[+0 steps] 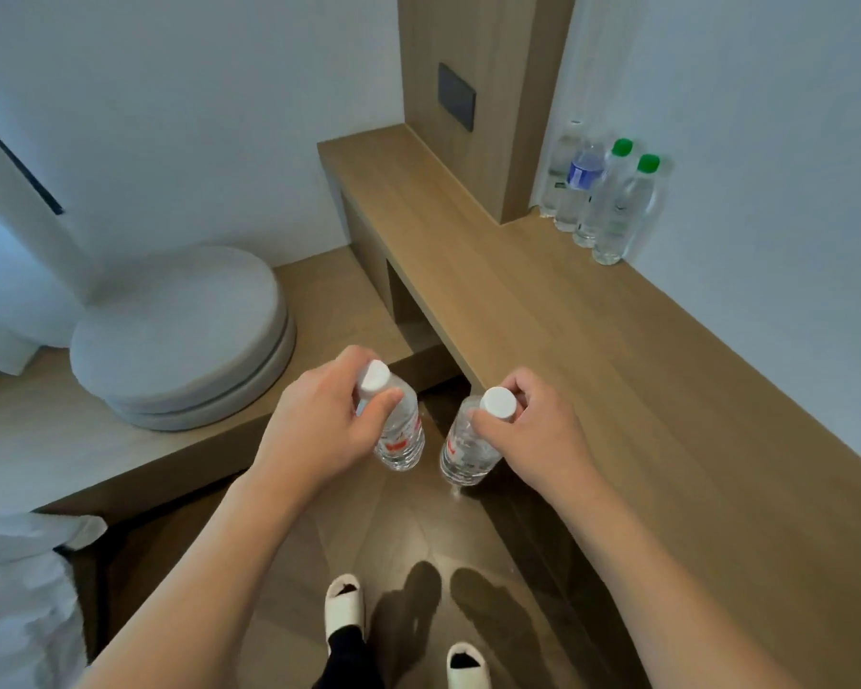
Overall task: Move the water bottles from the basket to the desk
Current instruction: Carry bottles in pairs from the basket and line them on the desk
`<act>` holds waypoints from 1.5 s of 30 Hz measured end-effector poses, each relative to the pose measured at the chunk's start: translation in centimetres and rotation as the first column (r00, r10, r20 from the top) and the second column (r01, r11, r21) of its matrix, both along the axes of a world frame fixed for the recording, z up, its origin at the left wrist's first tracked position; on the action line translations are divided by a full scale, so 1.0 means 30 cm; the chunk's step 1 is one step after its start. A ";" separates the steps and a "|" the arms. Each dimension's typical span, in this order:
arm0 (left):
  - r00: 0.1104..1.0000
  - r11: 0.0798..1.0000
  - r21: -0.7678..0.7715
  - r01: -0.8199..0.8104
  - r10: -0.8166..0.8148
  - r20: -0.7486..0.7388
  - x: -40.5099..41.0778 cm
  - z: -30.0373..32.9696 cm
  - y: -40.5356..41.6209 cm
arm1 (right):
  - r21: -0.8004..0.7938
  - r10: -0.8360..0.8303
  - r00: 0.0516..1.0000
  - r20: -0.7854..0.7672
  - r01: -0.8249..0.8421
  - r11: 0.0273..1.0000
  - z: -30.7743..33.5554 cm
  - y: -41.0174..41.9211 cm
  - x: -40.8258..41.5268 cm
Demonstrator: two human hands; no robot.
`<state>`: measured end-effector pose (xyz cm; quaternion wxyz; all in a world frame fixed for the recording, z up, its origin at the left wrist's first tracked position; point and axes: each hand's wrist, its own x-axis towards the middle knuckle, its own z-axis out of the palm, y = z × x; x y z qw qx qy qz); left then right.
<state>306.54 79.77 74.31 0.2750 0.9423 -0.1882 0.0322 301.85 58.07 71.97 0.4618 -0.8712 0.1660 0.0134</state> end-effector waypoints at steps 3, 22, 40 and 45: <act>0.998 0.998 -0.011 0.060 -0.059 0.017 0.209 -0.019 0.003 | 0.012 -0.078 0.997 0.026 0.078 0.997 -0.013 0.022 0.159; 0.795 0.798 -0.065 0.599 -0.603 -0.075 1.125 -0.026 -0.523 | -0.006 -0.617 0.786 -0.018 0.617 0.787 -0.048 -0.376 0.681; 0.424 0.430 -0.009 0.903 -0.895 -0.140 1.478 -0.052 -1.270 | -0.037 -0.792 0.610 -0.037 0.791 0.611 -0.054 -0.826 0.907; 0.367 0.377 -0.027 0.926 -0.914 -0.174 1.535 -0.049 -1.456 | -0.081 -0.835 0.550 -0.014 0.832 0.549 -0.050 -0.942 1.002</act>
